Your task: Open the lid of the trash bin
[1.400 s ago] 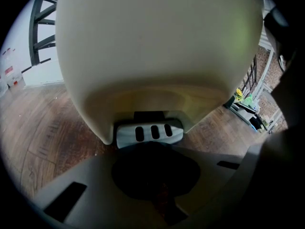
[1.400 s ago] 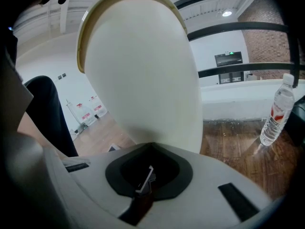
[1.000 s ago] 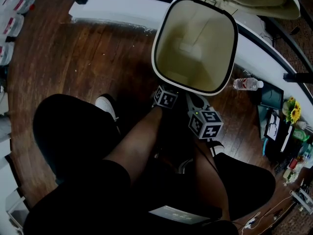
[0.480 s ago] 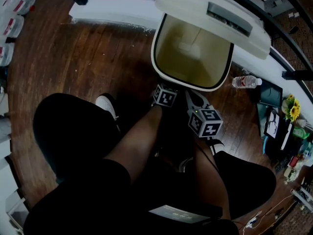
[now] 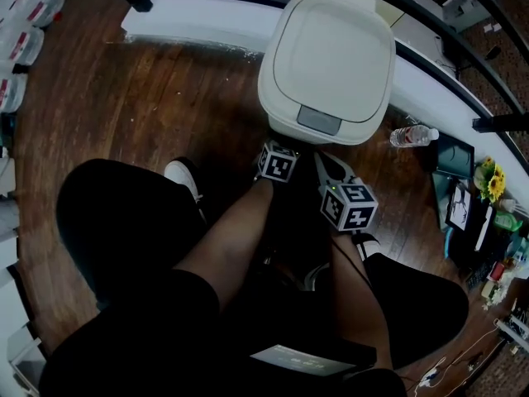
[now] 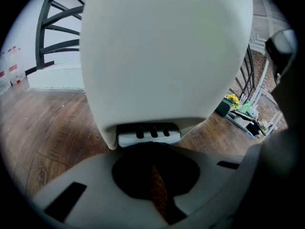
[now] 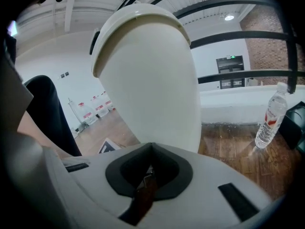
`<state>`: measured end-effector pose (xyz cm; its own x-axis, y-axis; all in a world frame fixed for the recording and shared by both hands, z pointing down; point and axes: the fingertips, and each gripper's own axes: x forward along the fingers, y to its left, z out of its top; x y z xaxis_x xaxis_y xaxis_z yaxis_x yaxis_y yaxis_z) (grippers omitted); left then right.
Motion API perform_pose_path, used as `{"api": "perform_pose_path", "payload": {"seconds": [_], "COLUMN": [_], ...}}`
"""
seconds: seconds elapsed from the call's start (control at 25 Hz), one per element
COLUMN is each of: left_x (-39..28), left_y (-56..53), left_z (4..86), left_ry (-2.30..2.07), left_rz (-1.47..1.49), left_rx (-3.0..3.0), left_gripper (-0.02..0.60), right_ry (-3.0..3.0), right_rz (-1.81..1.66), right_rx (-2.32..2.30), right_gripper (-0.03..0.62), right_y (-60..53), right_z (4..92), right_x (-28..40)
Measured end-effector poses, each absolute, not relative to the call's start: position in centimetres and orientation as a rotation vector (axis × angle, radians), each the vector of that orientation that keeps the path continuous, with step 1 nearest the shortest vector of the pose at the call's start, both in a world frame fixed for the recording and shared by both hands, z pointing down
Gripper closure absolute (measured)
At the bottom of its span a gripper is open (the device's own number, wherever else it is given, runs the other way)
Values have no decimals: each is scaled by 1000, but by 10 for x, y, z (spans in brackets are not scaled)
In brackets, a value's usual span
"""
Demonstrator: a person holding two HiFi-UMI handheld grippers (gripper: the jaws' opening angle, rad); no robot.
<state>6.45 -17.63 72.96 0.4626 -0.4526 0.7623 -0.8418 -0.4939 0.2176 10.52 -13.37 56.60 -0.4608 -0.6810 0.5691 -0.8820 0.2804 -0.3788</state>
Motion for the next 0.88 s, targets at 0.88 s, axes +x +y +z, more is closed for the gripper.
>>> {"api": "perform_pose_path", "payload": {"seconds": [0.88], "left_x": [16], "left_y": [-116], "left_z": [483], "left_ry": [-1117], "left_rz": [366], "left_rx": [2520], "left_gripper": [540], "right_ry": [-2535], "right_rz": [482], "right_rx": [1400], "right_gripper": [589], "right_y": [-87], "right_z": [429], "right_x": [51]}}
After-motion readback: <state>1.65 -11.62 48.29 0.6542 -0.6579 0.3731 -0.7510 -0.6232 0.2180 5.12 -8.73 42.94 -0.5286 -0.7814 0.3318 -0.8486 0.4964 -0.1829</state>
